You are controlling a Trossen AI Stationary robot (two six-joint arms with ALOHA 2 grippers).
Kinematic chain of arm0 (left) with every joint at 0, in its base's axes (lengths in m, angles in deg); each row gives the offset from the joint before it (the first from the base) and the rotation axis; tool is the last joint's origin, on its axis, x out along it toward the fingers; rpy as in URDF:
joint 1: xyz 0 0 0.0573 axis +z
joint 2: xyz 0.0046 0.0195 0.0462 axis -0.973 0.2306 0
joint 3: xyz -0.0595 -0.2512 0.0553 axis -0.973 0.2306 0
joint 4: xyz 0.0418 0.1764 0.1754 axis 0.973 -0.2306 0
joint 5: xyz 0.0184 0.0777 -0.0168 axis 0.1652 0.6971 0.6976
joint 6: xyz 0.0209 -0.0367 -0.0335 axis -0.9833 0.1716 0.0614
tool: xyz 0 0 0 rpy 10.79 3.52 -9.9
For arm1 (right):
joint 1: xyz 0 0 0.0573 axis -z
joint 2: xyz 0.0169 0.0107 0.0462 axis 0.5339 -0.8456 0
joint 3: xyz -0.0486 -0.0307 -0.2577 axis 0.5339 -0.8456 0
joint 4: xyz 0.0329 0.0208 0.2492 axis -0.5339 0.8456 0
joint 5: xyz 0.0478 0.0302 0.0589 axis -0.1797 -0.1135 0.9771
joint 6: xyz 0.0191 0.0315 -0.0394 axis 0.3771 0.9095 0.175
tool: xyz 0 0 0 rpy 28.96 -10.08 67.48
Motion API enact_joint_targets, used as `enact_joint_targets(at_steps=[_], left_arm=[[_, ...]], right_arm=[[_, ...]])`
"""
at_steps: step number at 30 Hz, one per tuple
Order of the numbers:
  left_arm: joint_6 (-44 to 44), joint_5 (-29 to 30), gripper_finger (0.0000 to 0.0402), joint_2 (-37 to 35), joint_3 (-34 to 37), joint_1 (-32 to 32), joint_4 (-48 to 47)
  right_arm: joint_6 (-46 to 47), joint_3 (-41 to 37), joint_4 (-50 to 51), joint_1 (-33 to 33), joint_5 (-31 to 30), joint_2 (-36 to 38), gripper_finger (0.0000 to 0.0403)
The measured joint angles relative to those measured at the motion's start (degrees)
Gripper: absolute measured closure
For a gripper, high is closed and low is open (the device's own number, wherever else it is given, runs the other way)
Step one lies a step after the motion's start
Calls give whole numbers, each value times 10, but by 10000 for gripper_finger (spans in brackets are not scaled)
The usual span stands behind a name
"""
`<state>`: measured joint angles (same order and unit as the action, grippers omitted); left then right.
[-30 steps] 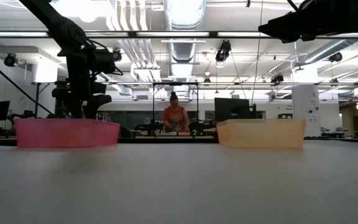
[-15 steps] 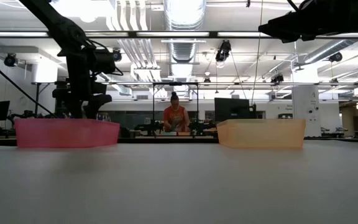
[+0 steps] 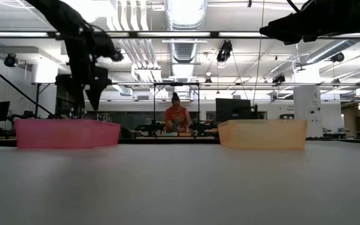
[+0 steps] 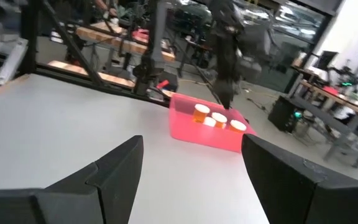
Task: Pick and place medicine bottles into bin by pill shape (circle, oval)
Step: Return to Home position
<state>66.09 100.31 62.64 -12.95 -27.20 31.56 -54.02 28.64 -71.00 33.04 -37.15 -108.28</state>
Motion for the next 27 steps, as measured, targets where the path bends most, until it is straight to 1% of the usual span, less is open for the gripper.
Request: enact_joint_targets(at_steps=[2,4,7,10,14,17,20,27], left_arm=[[0,-2,125,-29,-4,-10,-1],[-10,-18,125,-66,-3,-29,3],[-14,-43,125,-131,15,-90,20],[-33,-55,125,-200,52,-188,69],[-102,-101,125,-303,132,-342,151],[-120,-113,133,-381,195,-431,240],[-144,-114,162,-455,249,-475,295],[-182,-108,271,-595,329,-481,311]], right_arm=[[0,0,2,0,-14,0,138],[-6,0,5,0,-16,0,138],[-6,0,6,0,-16,7,138],[-10,0,7,0,-13,23,138],[-4,-1,15,0,24,52,138],[5,-5,24,0,45,77,138],[-2,-17,24,0,45,100,138],[-5,-50,24,0,46,170,138]])
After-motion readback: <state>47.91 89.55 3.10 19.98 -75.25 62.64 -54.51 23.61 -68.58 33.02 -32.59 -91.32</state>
